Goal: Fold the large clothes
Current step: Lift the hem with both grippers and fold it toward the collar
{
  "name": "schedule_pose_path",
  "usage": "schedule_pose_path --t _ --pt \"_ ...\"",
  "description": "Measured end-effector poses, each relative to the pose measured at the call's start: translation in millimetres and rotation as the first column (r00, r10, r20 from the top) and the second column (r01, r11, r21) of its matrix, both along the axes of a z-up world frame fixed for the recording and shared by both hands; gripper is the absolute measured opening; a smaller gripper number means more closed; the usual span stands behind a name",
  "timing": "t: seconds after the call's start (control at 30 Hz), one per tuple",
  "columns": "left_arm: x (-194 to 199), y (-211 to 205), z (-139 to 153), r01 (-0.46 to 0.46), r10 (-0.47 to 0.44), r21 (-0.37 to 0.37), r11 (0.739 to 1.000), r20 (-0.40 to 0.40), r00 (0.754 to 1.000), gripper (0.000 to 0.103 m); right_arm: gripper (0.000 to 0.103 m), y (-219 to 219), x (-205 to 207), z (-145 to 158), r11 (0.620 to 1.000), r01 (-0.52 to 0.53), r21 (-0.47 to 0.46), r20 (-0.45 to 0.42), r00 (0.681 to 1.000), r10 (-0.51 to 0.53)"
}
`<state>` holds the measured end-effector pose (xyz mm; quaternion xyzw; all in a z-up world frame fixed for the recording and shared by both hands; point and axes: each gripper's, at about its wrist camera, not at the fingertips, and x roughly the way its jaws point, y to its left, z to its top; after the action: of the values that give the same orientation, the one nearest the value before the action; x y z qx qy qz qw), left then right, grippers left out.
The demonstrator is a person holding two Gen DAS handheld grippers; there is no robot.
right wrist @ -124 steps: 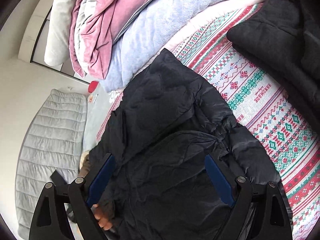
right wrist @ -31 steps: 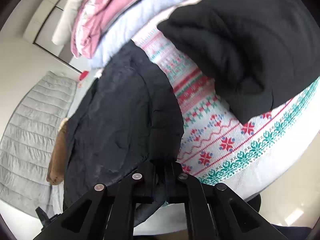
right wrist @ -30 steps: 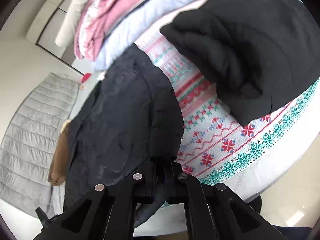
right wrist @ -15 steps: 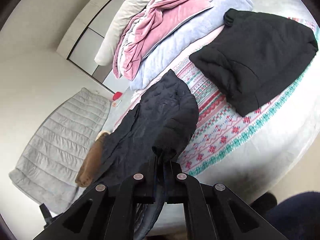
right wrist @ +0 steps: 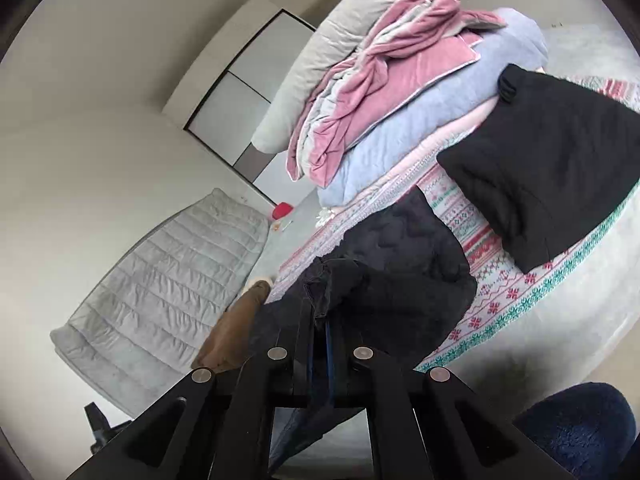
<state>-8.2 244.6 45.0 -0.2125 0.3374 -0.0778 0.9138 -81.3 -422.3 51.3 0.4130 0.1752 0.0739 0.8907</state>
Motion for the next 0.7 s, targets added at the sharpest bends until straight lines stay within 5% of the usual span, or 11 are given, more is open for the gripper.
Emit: schedule_pose_path --t 0.27,0.43,0.7 --pt "23.5 -0.6 18.9 -0.019 0.02 -0.023 1.0 0.042 0.999 0.004 0.003 -16.5 20.5 22.4 0.999 0.036 0.002 0.045 0.998 -0.036" --pt "75.3 -12.1 41.0 -0.033 0.035 -0.041 0.999 0.056 0.998 0.004 0.003 -25.2 74.5 40.3 0.999 0.04 0.005 0.064 0.997 -0.041" --pt "244.7 -50.4 76.5 -0.069 0.069 -0.026 0.997 0.011 0.998 0.004 0.003 -46.9 217.5 82.0 0.996 0.08 -0.033 0.046 0.996 -0.079"
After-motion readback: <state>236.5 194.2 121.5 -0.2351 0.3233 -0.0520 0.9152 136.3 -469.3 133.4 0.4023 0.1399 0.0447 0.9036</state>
